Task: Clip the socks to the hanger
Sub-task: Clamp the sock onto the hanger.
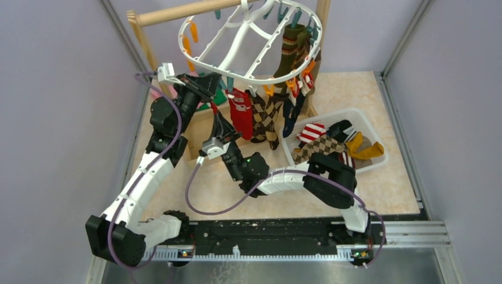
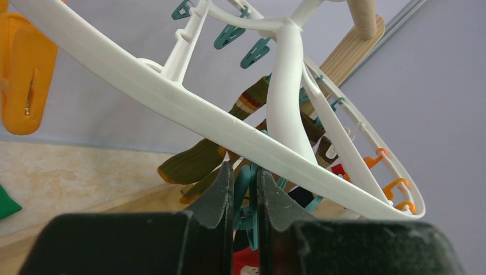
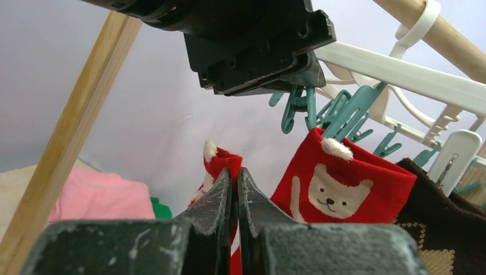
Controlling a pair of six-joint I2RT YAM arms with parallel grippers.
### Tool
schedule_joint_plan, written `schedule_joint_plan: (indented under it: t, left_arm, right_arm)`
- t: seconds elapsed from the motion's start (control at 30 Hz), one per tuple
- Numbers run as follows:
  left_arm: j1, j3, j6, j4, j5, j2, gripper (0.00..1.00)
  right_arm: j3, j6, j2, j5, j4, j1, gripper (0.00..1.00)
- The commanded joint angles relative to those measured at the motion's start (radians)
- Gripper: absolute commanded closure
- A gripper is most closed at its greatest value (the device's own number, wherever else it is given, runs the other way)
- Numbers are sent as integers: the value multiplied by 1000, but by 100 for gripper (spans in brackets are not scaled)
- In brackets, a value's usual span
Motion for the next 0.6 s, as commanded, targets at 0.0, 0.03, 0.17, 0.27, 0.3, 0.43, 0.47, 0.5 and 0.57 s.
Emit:
schedule_joint_plan:
  t: [0.0, 0.03, 0.17, 0.27, 0.3, 0.43, 0.47, 0.5, 0.57]
  left_arm:
    - [7, 24, -33, -30, -28, 21, 96]
    - [7, 23, -41, -32, -36, 22, 96]
    - [10, 22, -81, -52, -57, 19, 96]
    - [9, 52, -139, -83, -34, 42, 97]
    - [10, 70, -154, -97, -20, 52, 98]
    - [10, 105, -192, -121, -38, 55, 98]
    - [10, 116, -184, -121, -42, 54, 98]
    - [10, 128, -175, -134, -47, 53, 98]
    - [10, 139, -178, -149, -54, 45, 98]
  right_arm:
    - [37, -23, 1, -27, 204, -27, 100]
    - [34, -17, -4, -13, 205, -31, 100]
    - [33, -14, -29, 13, 206, -28, 100]
    - [92, -60, -9, 8, 205, -22, 100]
    - [122, -85, 6, 8, 205, -21, 100]
    - [211, -172, 47, 14, 205, -21, 100]
    - [225, -184, 52, 24, 205, -21, 100]
    - [239, -197, 56, 30, 206, -22, 100]
    - [269, -231, 74, 47, 206, -25, 100]
